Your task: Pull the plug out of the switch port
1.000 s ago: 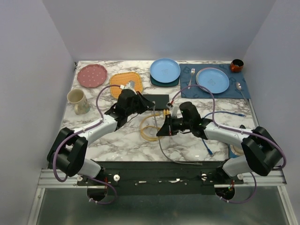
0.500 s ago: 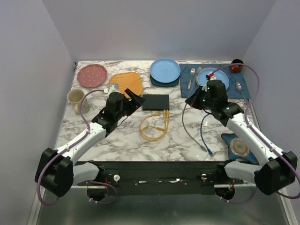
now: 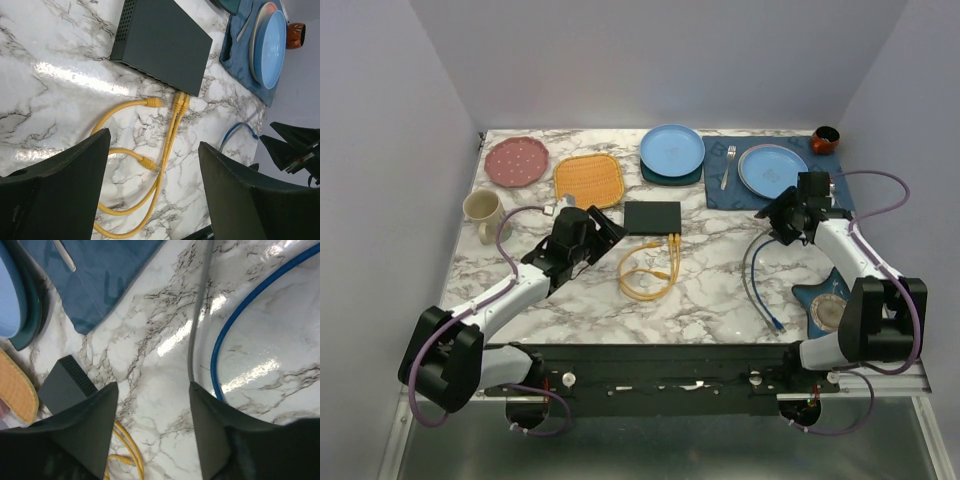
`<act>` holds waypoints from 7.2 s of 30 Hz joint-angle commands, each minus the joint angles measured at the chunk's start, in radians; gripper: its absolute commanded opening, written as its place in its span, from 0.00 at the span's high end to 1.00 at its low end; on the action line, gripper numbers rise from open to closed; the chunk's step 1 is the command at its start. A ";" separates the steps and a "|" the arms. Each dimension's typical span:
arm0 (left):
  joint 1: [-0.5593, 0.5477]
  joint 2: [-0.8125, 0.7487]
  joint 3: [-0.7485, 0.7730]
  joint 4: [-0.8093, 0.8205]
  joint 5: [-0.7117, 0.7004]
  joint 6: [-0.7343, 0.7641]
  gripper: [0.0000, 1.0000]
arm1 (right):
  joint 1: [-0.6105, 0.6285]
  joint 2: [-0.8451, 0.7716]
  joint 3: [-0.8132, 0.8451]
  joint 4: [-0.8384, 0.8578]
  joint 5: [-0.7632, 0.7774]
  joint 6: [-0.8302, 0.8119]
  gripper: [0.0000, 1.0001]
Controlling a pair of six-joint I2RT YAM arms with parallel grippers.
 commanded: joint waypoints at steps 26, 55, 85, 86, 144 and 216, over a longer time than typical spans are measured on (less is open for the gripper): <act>-0.053 0.241 -0.037 0.374 0.147 -0.044 0.28 | 0.300 0.536 0.396 0.367 -0.559 -0.087 0.82; -0.035 0.531 0.098 0.466 0.249 -0.064 0.36 | 0.320 0.855 0.659 0.275 -0.536 0.003 0.90; -0.007 0.473 0.024 0.461 0.260 -0.071 0.37 | 0.321 0.900 0.779 0.059 -0.387 -0.055 0.90; -0.006 0.470 0.029 0.463 0.259 -0.073 0.37 | 0.321 0.889 0.743 0.060 -0.385 -0.057 0.90; -0.095 0.573 0.081 0.486 0.303 -0.044 0.39 | 0.400 0.565 0.143 0.553 -0.560 0.012 0.90; -0.058 0.791 0.013 0.852 0.315 -0.286 0.46 | 0.397 0.568 0.114 0.543 -0.530 0.028 0.91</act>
